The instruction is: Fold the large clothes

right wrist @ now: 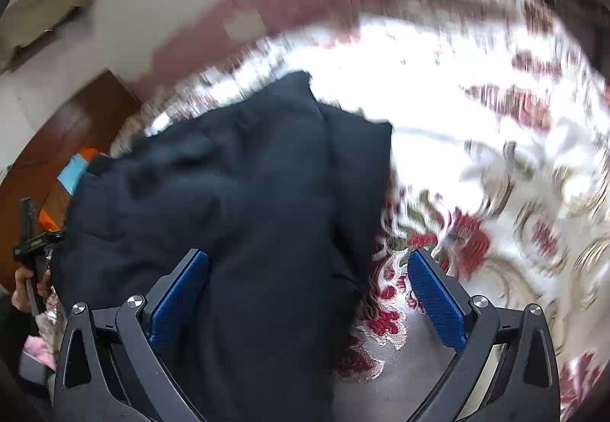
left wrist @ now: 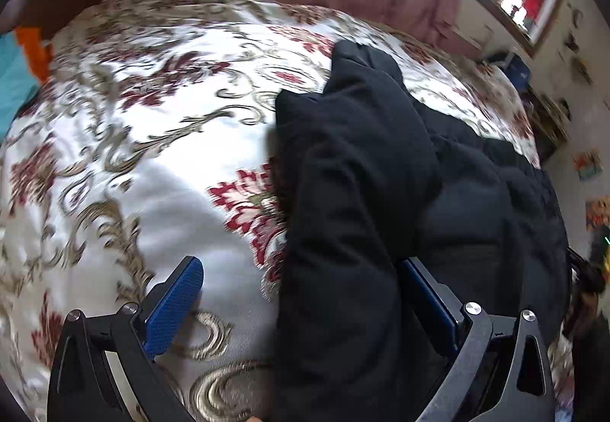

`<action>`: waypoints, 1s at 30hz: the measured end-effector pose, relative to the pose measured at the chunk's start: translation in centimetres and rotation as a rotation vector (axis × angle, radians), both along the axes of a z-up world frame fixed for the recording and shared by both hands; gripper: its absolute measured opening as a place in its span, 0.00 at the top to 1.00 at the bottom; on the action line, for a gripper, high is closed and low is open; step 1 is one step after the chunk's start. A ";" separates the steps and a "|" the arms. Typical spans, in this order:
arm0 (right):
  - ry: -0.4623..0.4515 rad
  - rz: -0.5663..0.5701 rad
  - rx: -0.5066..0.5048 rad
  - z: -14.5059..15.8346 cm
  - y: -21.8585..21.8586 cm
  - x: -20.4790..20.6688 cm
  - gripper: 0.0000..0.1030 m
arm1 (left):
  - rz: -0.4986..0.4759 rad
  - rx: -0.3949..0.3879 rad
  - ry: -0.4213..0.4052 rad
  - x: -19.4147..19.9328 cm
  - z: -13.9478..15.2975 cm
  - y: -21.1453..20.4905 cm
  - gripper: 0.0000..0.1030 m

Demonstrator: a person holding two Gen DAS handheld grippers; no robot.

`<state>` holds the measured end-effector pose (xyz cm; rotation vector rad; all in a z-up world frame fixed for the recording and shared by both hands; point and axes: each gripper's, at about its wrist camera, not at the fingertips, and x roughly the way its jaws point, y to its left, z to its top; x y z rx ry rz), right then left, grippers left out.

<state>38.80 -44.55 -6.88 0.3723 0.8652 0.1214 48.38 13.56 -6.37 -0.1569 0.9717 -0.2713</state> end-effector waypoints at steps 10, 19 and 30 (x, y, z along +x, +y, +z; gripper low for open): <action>-0.087 0.093 0.115 -2.6 -0.9 0.1 0.01 | -0.178 -0.177 0.061 2.4 -2.3 1.5 0.00; -0.057 0.186 0.196 -1.7 -0.4 2.3 0.01 | -0.265 -0.192 0.064 3.2 -2.3 1.1 0.00; -0.167 0.204 0.186 -2.9 -0.2 0.2 0.01 | -0.293 -0.262 -0.020 2.0 -1.8 -0.1 0.40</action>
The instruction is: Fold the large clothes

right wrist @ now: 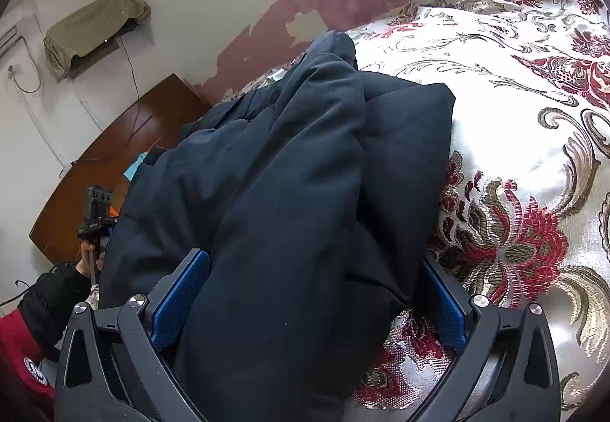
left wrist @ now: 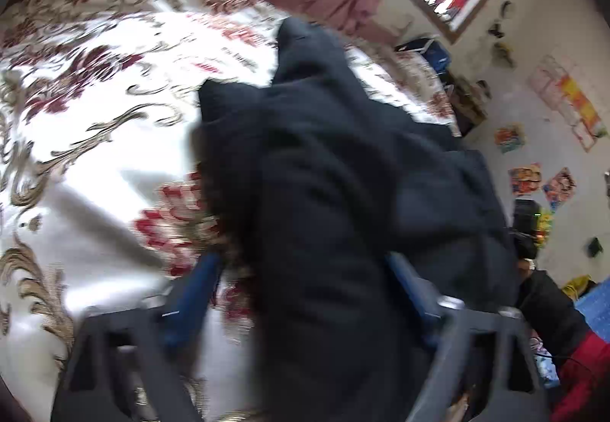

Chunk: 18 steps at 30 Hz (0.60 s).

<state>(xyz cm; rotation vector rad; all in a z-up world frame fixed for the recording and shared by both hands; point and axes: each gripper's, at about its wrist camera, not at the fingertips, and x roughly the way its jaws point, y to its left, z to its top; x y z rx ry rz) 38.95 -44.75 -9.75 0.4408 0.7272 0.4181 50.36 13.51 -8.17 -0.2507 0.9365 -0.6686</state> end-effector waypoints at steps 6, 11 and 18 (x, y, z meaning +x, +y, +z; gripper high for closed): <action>-0.003 -0.005 0.005 0.0 0.1 0.1 0.01 | 0.011 0.064 0.019 0.4 0.6 -1.9 0.41; 0.000 -0.015 -0.005 -0.5 -0.1 -0.5 0.01 | -0.001 -0.080 0.155 2.5 -1.2 -0.1 0.30; 0.006 -0.024 -0.010 -0.4 0.1 -0.6 0.01 | 0.005 -0.075 0.166 2.7 -1.3 -0.9 0.33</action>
